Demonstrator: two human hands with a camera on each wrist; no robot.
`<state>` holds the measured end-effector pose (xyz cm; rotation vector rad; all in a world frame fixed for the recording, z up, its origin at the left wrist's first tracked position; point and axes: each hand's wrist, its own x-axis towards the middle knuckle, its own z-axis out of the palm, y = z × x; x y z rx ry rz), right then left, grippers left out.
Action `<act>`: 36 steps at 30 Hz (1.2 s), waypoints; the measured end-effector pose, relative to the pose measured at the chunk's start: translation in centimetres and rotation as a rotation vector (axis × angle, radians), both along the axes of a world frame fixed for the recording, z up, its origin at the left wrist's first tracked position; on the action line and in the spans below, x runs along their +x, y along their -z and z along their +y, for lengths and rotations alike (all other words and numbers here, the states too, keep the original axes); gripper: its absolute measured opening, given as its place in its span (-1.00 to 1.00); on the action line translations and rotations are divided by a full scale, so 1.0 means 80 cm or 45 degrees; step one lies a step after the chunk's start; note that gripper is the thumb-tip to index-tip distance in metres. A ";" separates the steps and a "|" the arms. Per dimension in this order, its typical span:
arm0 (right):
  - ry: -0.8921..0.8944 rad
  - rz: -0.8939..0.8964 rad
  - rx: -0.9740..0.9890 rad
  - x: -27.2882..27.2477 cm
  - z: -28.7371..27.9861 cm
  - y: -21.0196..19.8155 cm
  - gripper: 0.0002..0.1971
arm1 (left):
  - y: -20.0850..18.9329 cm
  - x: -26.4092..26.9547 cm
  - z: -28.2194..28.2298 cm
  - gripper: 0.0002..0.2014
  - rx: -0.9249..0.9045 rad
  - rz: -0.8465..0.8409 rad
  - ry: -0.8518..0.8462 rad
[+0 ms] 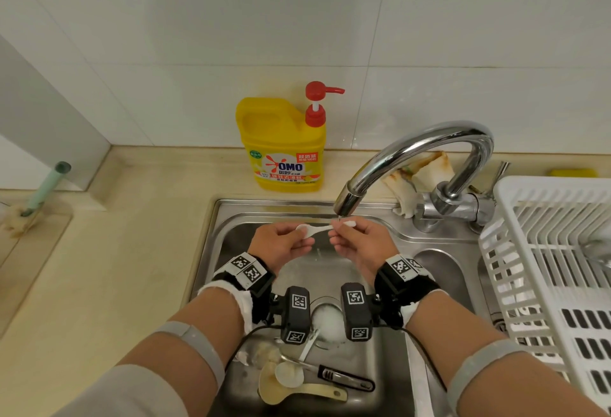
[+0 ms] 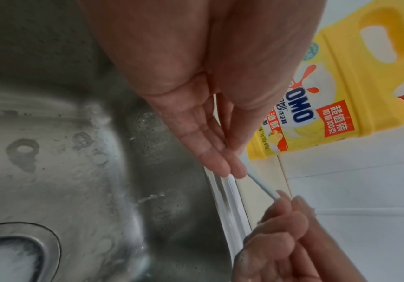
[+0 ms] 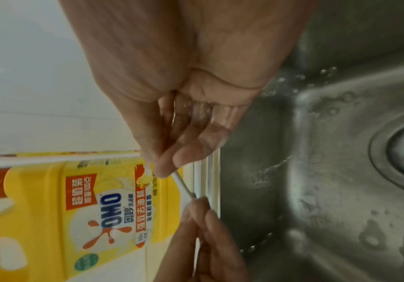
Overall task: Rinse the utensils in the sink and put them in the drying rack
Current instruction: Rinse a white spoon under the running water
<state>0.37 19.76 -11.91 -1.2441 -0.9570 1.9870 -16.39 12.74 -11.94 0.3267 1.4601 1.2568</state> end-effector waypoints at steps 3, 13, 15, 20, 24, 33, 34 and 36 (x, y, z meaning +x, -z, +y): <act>0.002 0.023 -0.032 -0.005 -0.001 0.000 -0.79 | -0.002 0.005 -0.001 -0.82 0.003 -0.008 0.060; 0.092 -0.055 -0.088 -0.009 0.004 0.002 -0.84 | -0.004 0.004 -0.002 -0.90 -0.001 -0.006 0.048; 0.039 -0.057 -0.109 -0.012 0.000 0.001 -0.94 | -0.007 0.004 -0.001 -0.91 0.013 0.012 0.089; 0.019 -0.089 -0.083 -0.010 0.000 -0.004 -0.92 | -0.009 0.008 0.003 -0.85 0.046 0.069 0.157; 0.107 -0.109 -0.039 0.004 0.004 -0.004 -0.78 | -0.002 0.012 0.006 -0.89 0.020 0.106 0.136; 0.018 -0.115 0.028 0.038 0.009 -0.013 -0.79 | 0.008 0.044 0.022 -0.81 0.055 0.131 0.300; 0.026 -0.092 0.020 0.039 0.008 -0.016 -0.76 | 0.009 0.046 0.023 -0.80 0.051 0.090 0.274; 0.051 -0.056 0.001 0.038 0.007 -0.017 -0.71 | 0.011 0.048 0.022 -0.81 0.043 0.001 0.223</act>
